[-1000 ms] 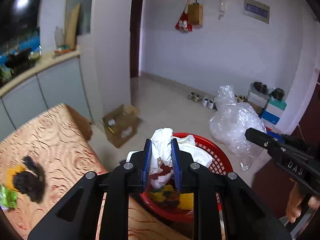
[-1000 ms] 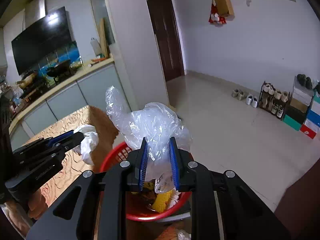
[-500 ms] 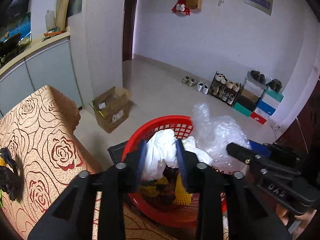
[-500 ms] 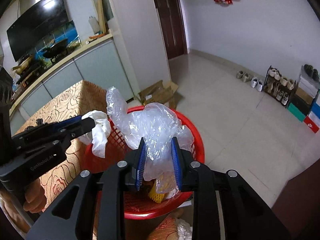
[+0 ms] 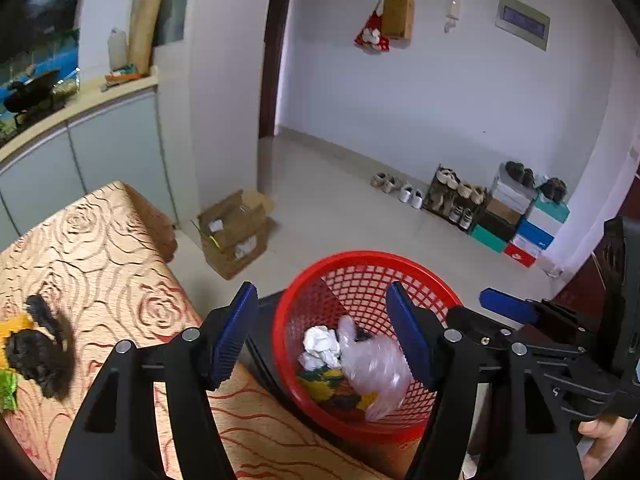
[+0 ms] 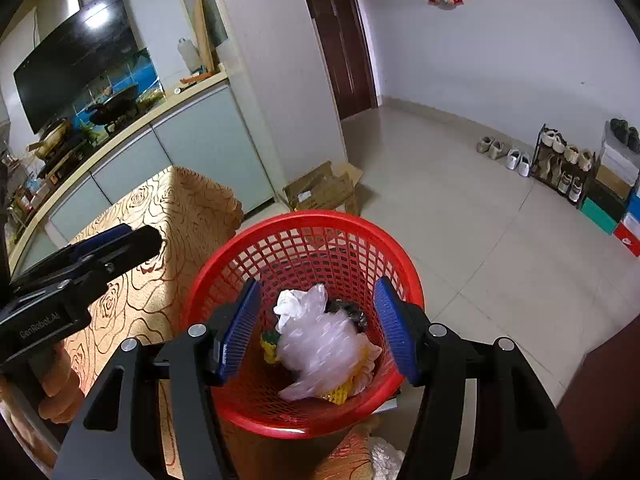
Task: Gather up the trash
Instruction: 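Return both tools to the table toward the printed snack packet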
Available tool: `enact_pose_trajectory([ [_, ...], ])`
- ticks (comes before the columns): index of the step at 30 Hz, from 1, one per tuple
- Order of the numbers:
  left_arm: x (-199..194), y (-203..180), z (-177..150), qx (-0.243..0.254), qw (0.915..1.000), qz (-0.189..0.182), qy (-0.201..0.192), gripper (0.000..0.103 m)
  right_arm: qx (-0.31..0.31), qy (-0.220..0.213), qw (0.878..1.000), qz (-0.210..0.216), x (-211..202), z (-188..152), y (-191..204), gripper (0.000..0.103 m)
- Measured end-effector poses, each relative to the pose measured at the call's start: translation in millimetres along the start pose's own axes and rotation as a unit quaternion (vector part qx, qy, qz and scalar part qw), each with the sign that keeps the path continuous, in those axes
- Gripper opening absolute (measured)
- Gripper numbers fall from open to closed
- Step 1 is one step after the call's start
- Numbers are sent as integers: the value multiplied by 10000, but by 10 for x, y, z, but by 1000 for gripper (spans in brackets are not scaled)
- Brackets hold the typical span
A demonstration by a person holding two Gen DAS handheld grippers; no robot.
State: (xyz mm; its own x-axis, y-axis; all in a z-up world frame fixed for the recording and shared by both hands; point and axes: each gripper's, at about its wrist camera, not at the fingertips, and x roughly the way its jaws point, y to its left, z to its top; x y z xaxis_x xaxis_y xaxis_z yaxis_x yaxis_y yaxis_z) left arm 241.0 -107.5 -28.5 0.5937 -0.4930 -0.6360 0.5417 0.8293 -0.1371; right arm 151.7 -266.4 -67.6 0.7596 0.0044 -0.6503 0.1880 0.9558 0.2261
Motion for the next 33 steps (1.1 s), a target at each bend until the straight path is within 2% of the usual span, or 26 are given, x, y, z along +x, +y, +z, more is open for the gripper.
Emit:
enact_pose_trajectory([
  [9,-419,70,-37,9,9982,445,-392,69,-50,-386,9992,-133,-237,32,119,66],
  [18,-927,334,-105,-223,9921,948,-789,73,-268,-673,9974,21,-407,94,472,70],
  [26,-1406,709,-280,-531,9798,1627,-1033,74,-545,-836,9943,382,-484,106,984,72],
  [33,-1863,1218,-502,-954,9621,2264,-1182,74,-866,-801,9896,819,-461,76,1537,73],
])
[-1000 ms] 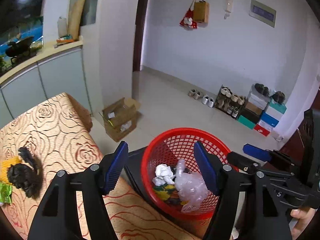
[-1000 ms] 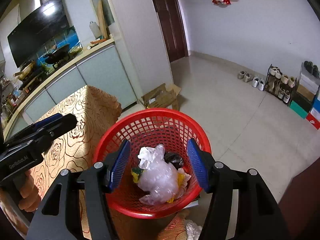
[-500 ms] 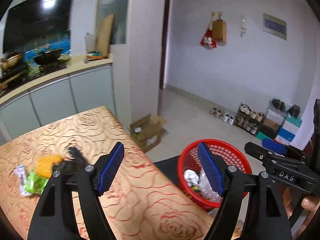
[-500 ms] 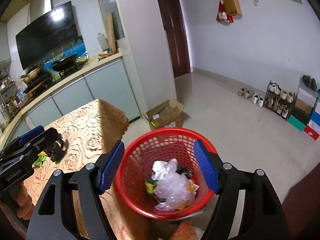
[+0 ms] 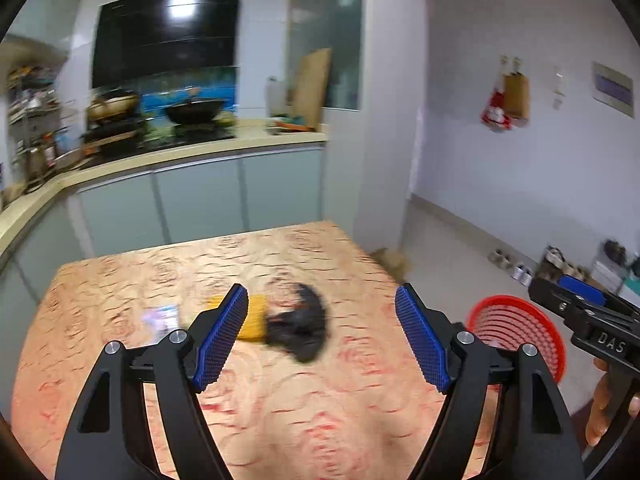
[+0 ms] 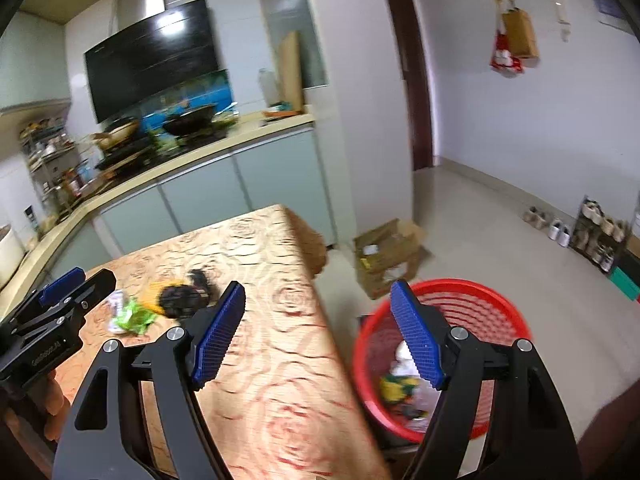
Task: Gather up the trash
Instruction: 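Return both tools to the table toward the printed snack packet, then close the left tool on the printed snack packet while the right tool grasps the black plastic bag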
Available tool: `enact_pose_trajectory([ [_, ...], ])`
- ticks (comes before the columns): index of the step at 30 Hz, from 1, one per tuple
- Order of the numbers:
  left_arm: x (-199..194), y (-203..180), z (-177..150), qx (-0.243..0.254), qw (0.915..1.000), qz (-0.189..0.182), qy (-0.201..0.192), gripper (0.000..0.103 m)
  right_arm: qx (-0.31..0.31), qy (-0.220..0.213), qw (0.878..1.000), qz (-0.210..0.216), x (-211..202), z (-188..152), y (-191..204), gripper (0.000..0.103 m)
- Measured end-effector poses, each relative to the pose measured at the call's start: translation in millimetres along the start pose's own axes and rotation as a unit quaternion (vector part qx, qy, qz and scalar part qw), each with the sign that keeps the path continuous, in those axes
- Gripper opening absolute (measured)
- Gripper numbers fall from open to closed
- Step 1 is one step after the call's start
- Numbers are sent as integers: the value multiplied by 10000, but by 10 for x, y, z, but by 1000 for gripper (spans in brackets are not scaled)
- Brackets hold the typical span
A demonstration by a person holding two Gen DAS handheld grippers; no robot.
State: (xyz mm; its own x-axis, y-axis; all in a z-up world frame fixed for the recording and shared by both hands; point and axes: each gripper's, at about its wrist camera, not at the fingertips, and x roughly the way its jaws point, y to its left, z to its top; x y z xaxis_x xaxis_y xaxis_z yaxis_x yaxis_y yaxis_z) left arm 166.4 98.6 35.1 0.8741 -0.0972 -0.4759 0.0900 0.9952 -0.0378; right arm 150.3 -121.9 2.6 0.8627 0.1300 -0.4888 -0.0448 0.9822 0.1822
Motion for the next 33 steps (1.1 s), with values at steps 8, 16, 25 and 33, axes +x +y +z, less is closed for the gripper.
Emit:
enact_pose_trajectory([
  [8,-183,847,-51,-469,9962,736,-34,74,-352,-9,9985,422,124,-2,603,77],
  [16,-233,1470,-157,-813,9865,1418,8,74,-562,82,9962,664,306,13,968,77],
  [25,93,1819,-189,-1082,9823,1512,230,74,-666,253,9949,719,583,8,1168,77],
  [33,625,1687,-146,-789,9895,1032,638,74,-662,474,9944,670,942,-15,1220,77],
])
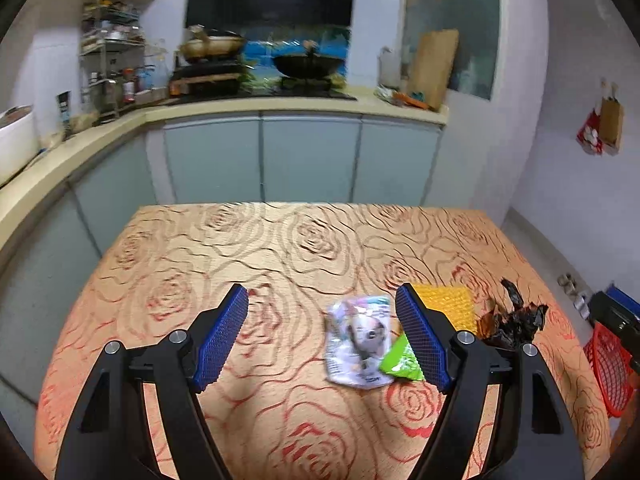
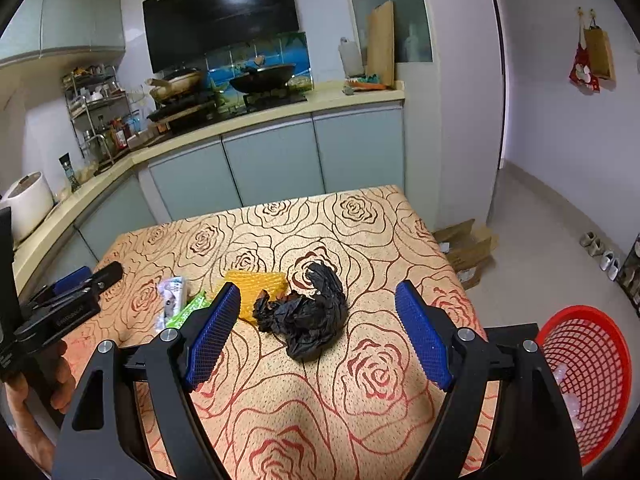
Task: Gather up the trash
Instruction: 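Close the left tool on the printed snack packet while the right tool grasps the black plastic bag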
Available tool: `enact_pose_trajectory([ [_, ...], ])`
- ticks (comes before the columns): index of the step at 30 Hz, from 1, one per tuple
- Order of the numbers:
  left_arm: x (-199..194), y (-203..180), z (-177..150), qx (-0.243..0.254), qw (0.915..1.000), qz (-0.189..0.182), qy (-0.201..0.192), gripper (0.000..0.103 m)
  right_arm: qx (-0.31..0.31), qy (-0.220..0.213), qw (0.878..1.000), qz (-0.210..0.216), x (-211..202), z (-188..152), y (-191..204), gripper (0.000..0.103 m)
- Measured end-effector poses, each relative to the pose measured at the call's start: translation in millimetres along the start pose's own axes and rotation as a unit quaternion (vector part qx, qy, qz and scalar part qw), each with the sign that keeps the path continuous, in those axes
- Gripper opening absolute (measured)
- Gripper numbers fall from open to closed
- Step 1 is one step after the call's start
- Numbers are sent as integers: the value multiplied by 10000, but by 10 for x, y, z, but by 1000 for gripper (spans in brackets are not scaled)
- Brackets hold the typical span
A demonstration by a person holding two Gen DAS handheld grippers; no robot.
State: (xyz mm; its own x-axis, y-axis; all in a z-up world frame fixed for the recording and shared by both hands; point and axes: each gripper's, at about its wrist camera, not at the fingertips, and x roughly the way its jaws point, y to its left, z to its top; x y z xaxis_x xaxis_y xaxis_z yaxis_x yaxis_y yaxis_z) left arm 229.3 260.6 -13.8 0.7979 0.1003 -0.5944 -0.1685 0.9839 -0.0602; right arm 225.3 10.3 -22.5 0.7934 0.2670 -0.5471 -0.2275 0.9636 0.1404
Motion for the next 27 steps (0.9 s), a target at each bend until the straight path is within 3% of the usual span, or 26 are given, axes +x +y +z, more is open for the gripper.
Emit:
enact_pose_trajectory([
  [3,190,-108,-38,143,9995,-167,228,74,9,61,10000,-1,84,-14,6,77],
  [12,575,-213,-112,311,9977,-131,587,73,-18,249,9997,41,313,-27,-12,77],
  [14,602,-183,-130,284,9976,-119,623,68,-48,317,9995,78,373,-39,2,77],
  [16,658,-153,-142,265,9971,-97,713,55,-101,382,9992,112,428,-53,22,77],
  [27,621,-133,-189,386,9975,10,586,34,-234,562,9981,84,624,-112,120,81],
])
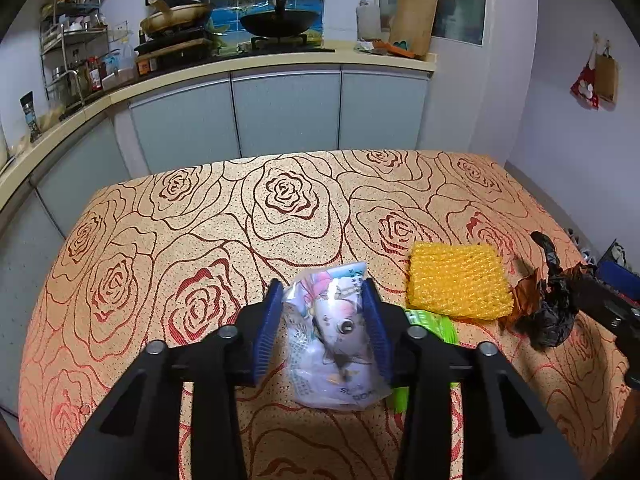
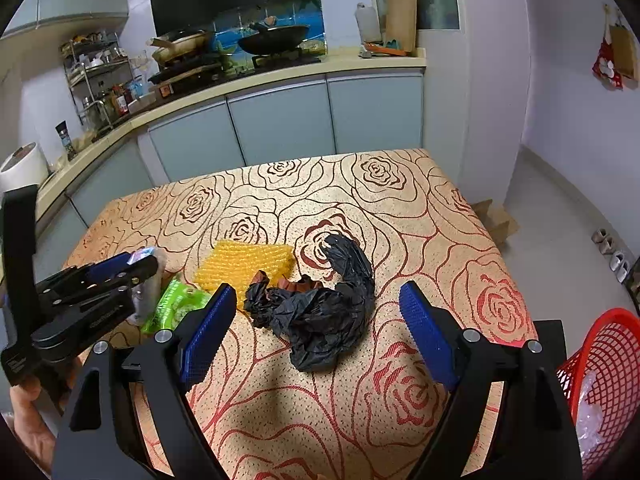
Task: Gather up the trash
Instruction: 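Close the left tool on the printed snack packet while the right tool grasps the black plastic bag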
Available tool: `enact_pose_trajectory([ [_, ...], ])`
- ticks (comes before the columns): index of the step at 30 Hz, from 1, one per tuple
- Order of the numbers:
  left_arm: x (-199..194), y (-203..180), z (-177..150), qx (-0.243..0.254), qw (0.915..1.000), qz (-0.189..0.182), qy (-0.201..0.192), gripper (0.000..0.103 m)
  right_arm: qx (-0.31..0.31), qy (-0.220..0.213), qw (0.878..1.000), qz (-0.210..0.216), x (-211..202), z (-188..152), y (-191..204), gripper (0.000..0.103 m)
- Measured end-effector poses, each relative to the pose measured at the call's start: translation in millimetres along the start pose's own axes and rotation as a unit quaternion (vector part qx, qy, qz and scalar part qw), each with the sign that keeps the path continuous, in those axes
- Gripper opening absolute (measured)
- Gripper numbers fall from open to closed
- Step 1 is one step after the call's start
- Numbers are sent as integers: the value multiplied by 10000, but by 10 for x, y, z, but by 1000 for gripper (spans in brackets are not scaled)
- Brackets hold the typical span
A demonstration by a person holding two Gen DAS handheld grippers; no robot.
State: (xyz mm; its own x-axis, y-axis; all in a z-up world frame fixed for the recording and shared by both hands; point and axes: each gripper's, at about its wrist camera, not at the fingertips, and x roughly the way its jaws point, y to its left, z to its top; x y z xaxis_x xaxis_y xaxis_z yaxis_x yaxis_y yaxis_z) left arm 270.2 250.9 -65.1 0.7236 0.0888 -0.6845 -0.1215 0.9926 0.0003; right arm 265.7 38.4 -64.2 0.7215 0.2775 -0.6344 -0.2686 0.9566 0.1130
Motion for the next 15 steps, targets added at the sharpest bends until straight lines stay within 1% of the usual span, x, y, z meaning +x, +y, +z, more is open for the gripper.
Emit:
enact_pose_trajectory([
  [3,-16,54,1,-59,10000,32,-20,29,14,77,10000,-6,79,-6,4,81],
  [5,-50,92,7,-109,9999,17,-55,25,3,154,9999,-15,139,-16,8,74],
  [7,-105,111,18,-138,9998,-11,-137,24,-13,305,9995,45,202,-32,12,59],
  [11,-189,132,47,-131,9996,6,-264,23,-89,324,9994,30,210,-59,20,43],
  [13,-228,145,55,-140,9994,21,-302,23,-109,301,9995,27,189,-58,19,39],
  [15,-265,137,62,-125,9993,41,-344,23,-117,284,9995,13,155,-68,5,37],
])
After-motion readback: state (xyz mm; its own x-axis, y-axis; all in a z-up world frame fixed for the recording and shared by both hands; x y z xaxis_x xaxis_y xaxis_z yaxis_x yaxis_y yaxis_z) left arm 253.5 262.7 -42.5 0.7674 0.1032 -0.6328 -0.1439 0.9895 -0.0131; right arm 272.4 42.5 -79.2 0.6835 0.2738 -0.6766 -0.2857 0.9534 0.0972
